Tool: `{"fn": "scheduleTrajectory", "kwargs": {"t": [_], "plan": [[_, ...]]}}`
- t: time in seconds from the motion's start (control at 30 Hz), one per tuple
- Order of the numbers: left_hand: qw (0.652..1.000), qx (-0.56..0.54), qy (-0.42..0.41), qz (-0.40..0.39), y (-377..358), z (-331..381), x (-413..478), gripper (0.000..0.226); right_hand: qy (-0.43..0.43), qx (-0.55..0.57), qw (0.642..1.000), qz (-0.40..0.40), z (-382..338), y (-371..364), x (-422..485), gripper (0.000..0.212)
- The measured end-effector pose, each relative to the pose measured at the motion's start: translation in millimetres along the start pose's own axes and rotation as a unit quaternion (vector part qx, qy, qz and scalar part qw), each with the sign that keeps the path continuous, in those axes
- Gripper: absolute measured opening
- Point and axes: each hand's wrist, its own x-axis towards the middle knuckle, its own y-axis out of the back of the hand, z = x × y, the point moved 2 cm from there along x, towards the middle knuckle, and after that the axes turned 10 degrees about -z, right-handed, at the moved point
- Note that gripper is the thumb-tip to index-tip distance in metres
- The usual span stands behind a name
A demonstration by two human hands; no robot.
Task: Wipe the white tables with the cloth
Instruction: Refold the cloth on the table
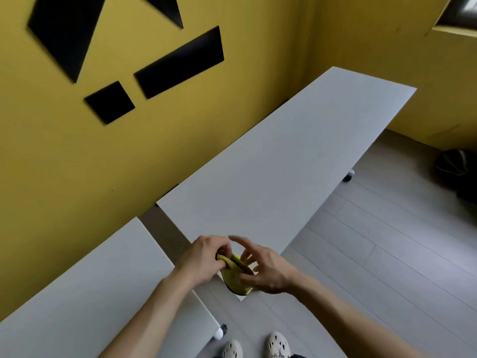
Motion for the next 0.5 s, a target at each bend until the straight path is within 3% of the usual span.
{"fn": "scheduleTrajectory", "kwargs": {"t": [0.2, 0.37, 0.43, 0.5], "plan": [[0.996, -0.061, 0.029, -0.061, 15, -17, 17, 0.021, -0.062, -0.059, 0.996, -0.005, -3, 9, 25, 0.058], [0.991, -0.11, 0.082, -0.007, 15, -50, 64, 0.034, -0.063, -0.132, 0.963, 0.226, 30, 52, 73, 0.054], [0.985, -0.043, 0.159, -0.057, 1, -76, 76, 0.044, -0.08, -0.174, 0.963, 0.191, 57, 44, 96, 0.061], [0.969, 0.041, 0.211, -0.12, -13, -101, 79, 0.062, -0.084, -0.236, 0.963, 0.101, 88, 25, 116, 0.069]]}}
